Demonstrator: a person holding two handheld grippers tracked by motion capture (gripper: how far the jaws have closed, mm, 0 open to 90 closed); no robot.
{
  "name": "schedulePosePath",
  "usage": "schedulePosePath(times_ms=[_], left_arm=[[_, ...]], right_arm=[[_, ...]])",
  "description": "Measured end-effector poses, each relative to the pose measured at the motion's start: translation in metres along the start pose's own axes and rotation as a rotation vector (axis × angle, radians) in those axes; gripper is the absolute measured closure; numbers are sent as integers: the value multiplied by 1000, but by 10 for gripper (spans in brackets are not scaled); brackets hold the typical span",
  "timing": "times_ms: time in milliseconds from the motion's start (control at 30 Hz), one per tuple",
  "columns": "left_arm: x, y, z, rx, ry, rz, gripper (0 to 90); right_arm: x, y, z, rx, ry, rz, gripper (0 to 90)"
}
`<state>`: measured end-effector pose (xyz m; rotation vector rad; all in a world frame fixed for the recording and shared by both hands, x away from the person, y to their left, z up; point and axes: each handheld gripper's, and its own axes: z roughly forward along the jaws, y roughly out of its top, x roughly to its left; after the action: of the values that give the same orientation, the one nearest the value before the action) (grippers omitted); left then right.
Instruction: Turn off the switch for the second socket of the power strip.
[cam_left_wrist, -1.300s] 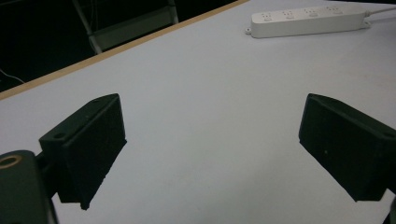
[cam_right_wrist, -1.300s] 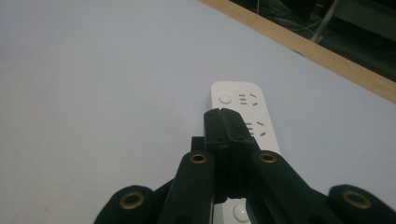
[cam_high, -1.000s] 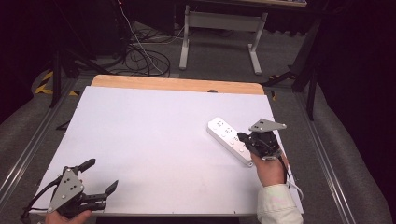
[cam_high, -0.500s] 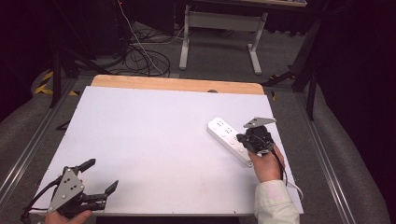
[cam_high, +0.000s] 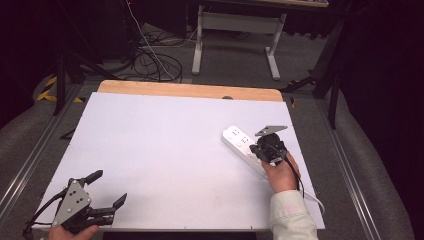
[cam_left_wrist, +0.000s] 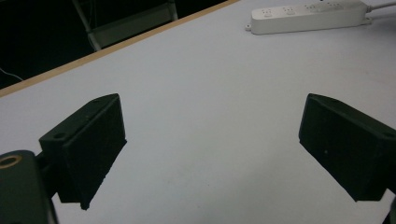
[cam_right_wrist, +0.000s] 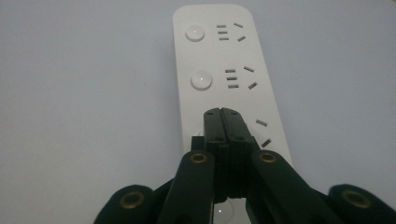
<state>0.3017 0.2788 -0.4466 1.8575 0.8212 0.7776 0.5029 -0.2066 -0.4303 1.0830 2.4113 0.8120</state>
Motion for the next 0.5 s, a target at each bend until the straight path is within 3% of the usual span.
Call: schedulePosePath(times_ms=[500], left_arm=[[0,0,0,1,-1,0,78]], right_arm=[[1,1,13,28,6,-5,900]])
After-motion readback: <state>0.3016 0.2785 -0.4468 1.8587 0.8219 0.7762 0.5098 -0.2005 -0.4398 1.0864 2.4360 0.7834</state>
